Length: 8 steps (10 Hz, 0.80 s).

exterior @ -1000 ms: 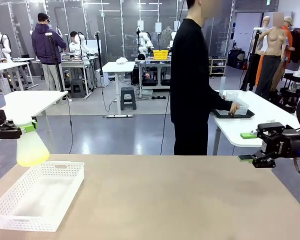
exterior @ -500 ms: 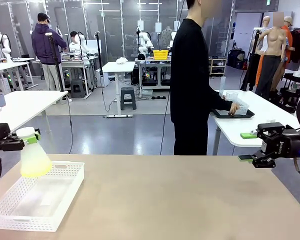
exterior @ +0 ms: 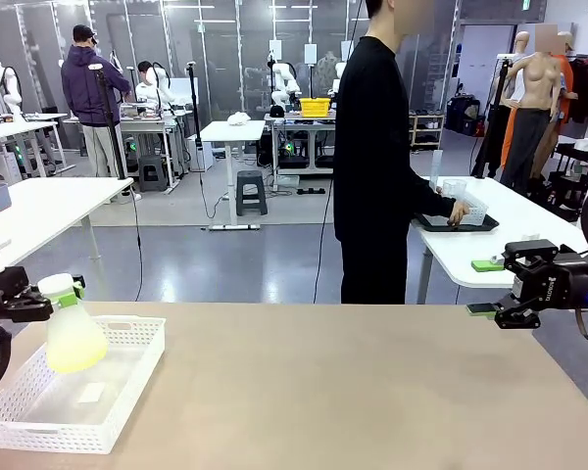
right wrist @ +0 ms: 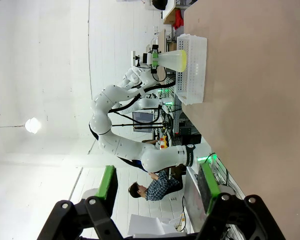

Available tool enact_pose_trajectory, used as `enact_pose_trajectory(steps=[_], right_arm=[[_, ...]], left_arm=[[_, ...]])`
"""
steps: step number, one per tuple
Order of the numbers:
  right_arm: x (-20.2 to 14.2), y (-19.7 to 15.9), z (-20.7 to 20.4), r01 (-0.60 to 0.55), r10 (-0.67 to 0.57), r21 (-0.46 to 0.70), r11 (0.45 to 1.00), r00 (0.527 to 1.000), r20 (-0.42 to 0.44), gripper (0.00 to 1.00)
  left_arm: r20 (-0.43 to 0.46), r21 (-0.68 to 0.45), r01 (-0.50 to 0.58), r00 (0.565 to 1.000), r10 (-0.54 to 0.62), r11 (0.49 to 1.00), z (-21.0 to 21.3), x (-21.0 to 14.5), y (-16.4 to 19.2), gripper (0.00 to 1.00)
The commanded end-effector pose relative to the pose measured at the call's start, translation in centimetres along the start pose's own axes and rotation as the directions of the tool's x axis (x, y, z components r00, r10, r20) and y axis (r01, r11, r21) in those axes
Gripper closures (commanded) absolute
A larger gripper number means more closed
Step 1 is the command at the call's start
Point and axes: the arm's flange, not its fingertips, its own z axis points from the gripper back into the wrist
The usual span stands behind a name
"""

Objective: Prepare the solutions needed for the experiment.
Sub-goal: When the human places the Big flask in the center of the table, pick up the Big flask and place it in the left Organizing basket.

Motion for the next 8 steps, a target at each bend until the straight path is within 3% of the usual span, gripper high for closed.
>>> enact_pose_trajectory(steps=[1,4,8], right_arm=[[-0.1,0.0,0.0,-0.015,0.015,0.004,1.000,1.000,-0.002,0.19],[-0.1,0.0,0.0,-0.015,0.015,0.004,1.000,1.000,-0.002,0.19],[-0.1,0.0,0.0,-0.015,0.015,0.004,1.000,1.000,-0.002,0.19]], left_arm=[[0.006,-0.054,0.023,1.000,-0.023,0.998,0.0,-0.3,0.5,0.91],[-0.038,-0.060,0.031,0.999,-0.034,0.998,-0.8,-1.9,0.9,0.91],[-0.019,-0.064,0.015,1.000,-0.016,0.998,-1.2,-3.6,1.8,0.91]])
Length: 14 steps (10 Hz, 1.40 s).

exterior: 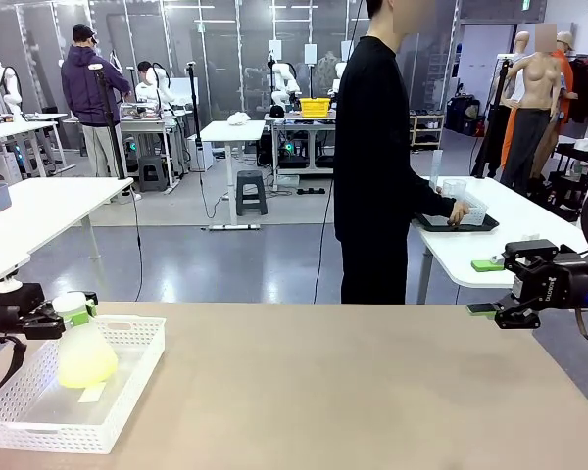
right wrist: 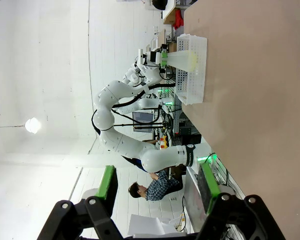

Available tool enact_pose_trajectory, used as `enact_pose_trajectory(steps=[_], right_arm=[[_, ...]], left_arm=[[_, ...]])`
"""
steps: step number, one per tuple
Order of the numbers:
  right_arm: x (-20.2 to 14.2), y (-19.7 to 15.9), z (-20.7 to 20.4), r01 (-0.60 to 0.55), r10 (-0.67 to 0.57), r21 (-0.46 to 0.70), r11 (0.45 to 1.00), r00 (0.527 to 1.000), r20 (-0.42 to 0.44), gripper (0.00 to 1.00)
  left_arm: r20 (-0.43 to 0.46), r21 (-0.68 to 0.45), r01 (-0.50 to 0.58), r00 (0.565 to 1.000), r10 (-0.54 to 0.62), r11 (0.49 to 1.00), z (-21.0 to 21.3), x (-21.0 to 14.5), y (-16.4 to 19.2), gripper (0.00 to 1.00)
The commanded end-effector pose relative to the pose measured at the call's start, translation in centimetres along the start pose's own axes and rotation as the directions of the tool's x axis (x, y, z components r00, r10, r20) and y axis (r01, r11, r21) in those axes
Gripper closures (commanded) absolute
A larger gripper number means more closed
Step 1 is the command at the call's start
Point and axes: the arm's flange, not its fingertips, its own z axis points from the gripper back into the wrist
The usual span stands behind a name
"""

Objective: Prepare the solutions needed for the experiment.
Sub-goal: When the human places the Big flask in the center of the table, pick up the Big flask and place it in the left Organizing basket.

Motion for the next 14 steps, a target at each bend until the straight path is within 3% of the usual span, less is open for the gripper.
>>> enact_pose_trajectory(steps=[1,4,5,8,13,14], right_arm=[[-0.1,0.0,0.0,-0.015,0.015,0.004,1.000,1.000,-0.002,0.19],[-0.1,0.0,0.0,-0.015,0.015,0.004,1.000,1.000,-0.002,0.19],[-0.1,0.0,0.0,-0.015,0.015,0.004,1.000,1.000,-0.002,0.19],[-0.1,0.0,0.0,-0.015,0.015,0.004,1.000,1.000,-0.002,0.19],[-0.1,0.0,0.0,-0.015,0.015,0.004,1.000,1.000,-0.002,0.19],[-0.1,0.0,0.0,-0.015,0.015,0.004,1.000,1.000,-0.002,0.19]], left_arm=[[-0.012,-0.005,0.020,1.000,-0.020,1.000,-0.3,-0.4,1.1,0.91],[-0.030,-0.016,0.003,1.000,-0.003,1.000,-0.4,-1.0,1.1,0.91],[-0.024,-0.025,0.001,1.000,-0.001,1.000,-0.3,-1.0,1.2,0.58],[-0.031,-0.040,-0.011,0.999,0.010,0.999,0.1,-1.3,1.5,0.55],[-0.057,-0.011,-0.023,0.998,0.022,1.000,0.9,-0.9,1.7,0.06],[-0.065,0.012,-0.032,0.997,0.032,0.999,0.7,-0.9,1.9,0.00]])
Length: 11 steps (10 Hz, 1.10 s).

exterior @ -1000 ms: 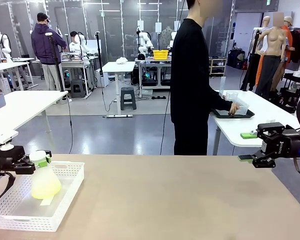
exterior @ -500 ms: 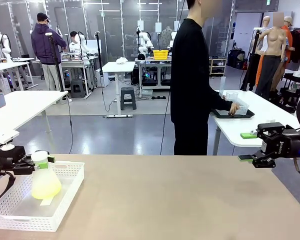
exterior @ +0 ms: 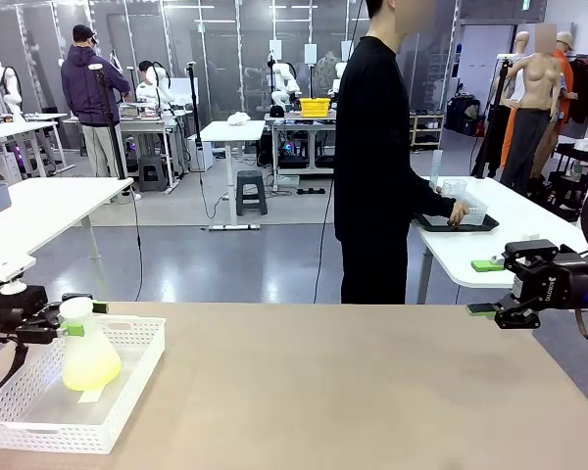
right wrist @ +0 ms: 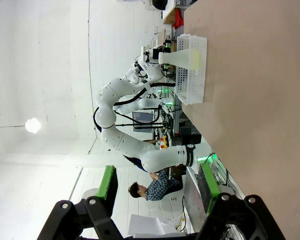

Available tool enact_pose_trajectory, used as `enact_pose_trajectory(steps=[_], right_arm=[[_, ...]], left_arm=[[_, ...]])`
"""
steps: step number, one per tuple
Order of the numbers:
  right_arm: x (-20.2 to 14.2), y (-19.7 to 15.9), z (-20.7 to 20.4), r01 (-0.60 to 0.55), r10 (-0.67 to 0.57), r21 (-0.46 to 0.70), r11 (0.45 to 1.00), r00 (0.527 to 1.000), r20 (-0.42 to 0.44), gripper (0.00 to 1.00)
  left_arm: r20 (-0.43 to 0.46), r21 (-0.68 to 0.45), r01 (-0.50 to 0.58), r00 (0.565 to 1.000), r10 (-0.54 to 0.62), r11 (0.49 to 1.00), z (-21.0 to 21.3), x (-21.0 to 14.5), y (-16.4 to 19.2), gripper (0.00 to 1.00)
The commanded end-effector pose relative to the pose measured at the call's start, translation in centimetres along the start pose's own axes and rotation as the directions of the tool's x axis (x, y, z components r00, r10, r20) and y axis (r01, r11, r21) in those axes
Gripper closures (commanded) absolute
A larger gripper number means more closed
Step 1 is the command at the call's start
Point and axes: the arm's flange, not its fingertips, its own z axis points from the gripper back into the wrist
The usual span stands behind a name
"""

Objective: Prepare the solutions needed for the experiment.
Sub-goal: When the human places the Big flask in the center of the table, pick up the Big flask and place it in the left Organizing basket.

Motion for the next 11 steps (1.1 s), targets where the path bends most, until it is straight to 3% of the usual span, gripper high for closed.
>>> enact_pose_trajectory(steps=[1,3,4,11], right_arm=[[-0.12,-0.01,-0.04,-0.015,0.015,0.004,1.000,1.000,-0.002,0.19],[-0.12,-0.01,-0.04,-0.015,0.015,0.004,1.000,1.000,-0.002,0.19],[-0.12,-0.01,-0.04,-0.015,0.015,0.004,1.000,1.000,-0.002,0.19],[-0.12,-0.01,-0.04,-0.015,0.015,0.004,1.000,1.000,-0.002,0.19]], left_arm=[[-0.039,0.041,-0.034,0.999,0.036,0.999,0.16,0.03,0.79,0.00],[-0.010,0.112,-0.075,0.997,0.077,0.991,0.81,-0.40,0.87,0.00],[-0.018,0.029,-0.019,1.000,0.019,0.999,0.39,-0.18,0.28,0.00],[-0.018,0.029,-0.019,1.000,0.019,0.999,0.39,-0.18,0.28,0.00]])
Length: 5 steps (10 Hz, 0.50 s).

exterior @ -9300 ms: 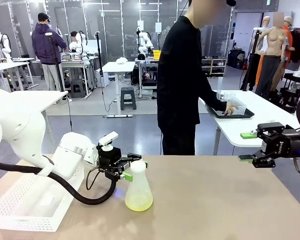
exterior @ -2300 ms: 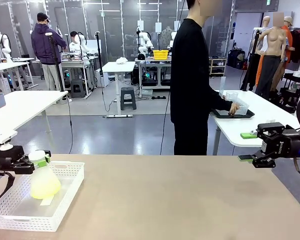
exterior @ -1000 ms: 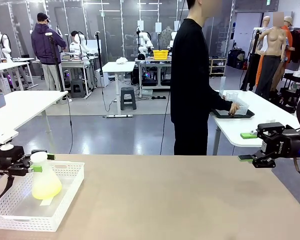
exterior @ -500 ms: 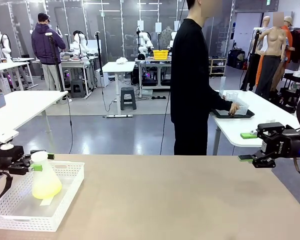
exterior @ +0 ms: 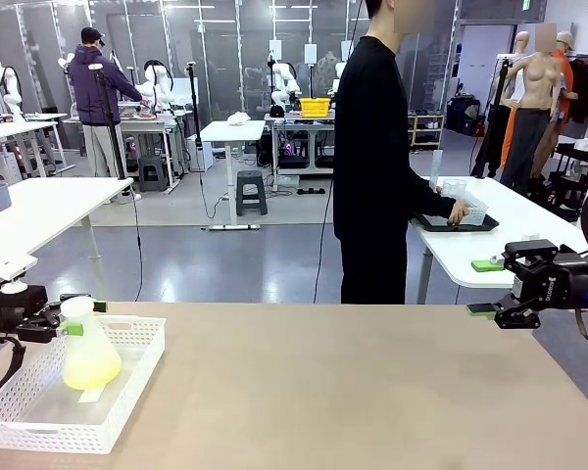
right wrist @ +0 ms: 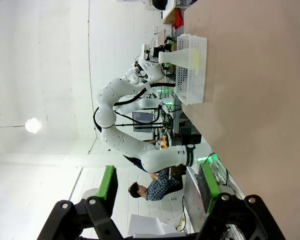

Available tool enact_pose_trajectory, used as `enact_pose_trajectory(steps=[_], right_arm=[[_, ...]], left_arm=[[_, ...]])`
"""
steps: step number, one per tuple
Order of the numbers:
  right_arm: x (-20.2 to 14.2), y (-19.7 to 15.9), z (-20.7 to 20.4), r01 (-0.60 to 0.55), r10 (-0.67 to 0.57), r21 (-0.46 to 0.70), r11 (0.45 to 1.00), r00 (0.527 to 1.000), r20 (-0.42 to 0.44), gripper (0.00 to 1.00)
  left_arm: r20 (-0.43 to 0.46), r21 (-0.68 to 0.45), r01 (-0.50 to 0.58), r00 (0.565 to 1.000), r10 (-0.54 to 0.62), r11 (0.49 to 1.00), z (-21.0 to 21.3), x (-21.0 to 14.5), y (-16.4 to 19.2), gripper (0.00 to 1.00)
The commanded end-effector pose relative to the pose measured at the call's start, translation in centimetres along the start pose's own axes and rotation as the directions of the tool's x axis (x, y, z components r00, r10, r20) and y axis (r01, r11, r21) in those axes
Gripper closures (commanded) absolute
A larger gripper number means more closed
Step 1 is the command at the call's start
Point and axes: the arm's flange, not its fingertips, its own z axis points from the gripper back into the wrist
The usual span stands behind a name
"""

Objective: Prepare the solutions needed for the experiment.
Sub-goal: When the human places the Big flask in the center of the table, pick up the Big flask and place it in the left Organizing basket.

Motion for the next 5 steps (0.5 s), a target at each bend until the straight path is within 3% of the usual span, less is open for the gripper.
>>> enact_pose_trajectory(steps=[1,2,3,4,5], right_arm=[[-0.1,0.0,0.0,-0.015,0.015,0.004,1.000,1.000,-0.002,0.19],[-0.1,0.0,0.0,-0.015,0.015,0.004,1.000,1.000,-0.002,0.19],[-0.1,0.0,0.0,-0.015,0.015,0.004,1.000,1.000,-0.002,0.19],[-0.1,0.0,0.0,-0.015,0.015,0.004,1.000,1.000,-0.002,0.19],[-0.1,0.0,0.0,-0.015,0.015,0.004,1.000,1.000,-0.002,0.19]], left_arm=[[0.000,-0.017,0.014,1.000,-0.014,1.000,-0.1,0.0,-0.2,0.00],[0.000,0.000,0.000,1.000,0.000,1.000,0.0,0.0,0.0,0.00],[-0.065,-0.093,-0.066,0.996,0.060,0.993,2.0,1.4,-0.7,0.00],[-0.046,0.016,-0.091,0.995,0.092,0.996,4.5,2.8,-1.2,0.00],[0.003,0.025,-0.078,0.997,0.078,0.997,6.7,4.0,-1.8,0.00]])
